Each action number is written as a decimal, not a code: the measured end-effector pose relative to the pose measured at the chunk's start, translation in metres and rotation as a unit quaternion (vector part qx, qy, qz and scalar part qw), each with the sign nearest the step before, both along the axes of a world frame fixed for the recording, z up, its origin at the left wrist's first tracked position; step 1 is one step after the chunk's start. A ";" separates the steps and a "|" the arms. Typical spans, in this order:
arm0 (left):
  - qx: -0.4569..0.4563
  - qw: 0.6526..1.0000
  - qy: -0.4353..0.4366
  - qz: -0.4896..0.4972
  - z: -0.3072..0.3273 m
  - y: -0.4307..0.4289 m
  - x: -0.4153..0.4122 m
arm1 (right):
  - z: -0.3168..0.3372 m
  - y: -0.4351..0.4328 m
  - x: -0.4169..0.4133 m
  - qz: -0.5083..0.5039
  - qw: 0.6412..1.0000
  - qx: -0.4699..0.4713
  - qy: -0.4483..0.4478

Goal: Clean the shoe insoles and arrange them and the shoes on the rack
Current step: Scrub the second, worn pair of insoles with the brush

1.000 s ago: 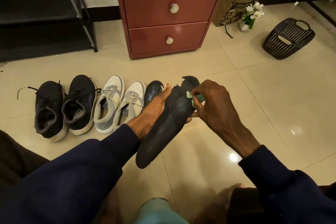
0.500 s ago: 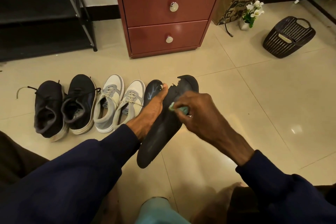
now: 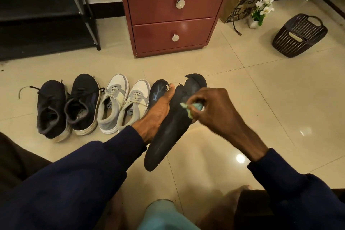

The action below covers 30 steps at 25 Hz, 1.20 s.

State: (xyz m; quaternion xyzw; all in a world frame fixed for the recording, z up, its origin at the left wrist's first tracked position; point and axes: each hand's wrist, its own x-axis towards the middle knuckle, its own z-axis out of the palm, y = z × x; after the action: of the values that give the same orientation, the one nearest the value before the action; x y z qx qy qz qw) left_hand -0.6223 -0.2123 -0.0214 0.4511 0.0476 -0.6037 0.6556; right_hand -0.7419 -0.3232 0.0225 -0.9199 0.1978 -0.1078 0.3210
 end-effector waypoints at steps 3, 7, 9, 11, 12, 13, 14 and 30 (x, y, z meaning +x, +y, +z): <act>0.011 1.000 0.016 0.000 0.008 -0.001 -0.004 | -0.001 -0.011 -0.002 -0.075 0.992 -0.103 0.022; 0.010 1.000 -0.013 0.011 0.004 0.001 0.001 | 0.002 0.020 -0.003 0.063 0.998 -0.018 0.024; 0.007 1.000 -0.001 0.005 0.004 0.001 -0.002 | 0.003 0.006 -0.001 0.023 0.997 -0.060 0.048; 0.015 1.000 0.006 0.004 0.009 0.001 -0.007 | 0.003 -0.008 -0.002 -0.036 0.988 -0.131 0.074; 0.017 1.000 0.003 0.008 0.012 0.000 -0.008 | 0.003 -0.008 -0.002 -0.048 0.987 -0.136 0.073; 0.010 1.000 -0.006 0.010 0.011 0.000 -0.006 | 0.002 -0.002 -0.001 -0.035 0.990 -0.121 0.057; 0.003 1.000 -0.013 0.008 0.011 0.000 -0.004 | 0.001 0.008 -0.001 0.000 0.995 -0.090 0.041; 0.011 1.000 -0.014 0.003 0.003 0.004 -0.001 | 0.001 0.012 0.002 0.004 0.988 -0.139 0.073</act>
State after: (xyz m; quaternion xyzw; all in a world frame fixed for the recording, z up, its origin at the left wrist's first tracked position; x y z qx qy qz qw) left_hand -0.6234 -0.2085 -0.0184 0.4664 0.0459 -0.5950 0.6530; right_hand -0.7401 -0.3116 0.0231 -0.9618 0.1996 -0.0655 0.1753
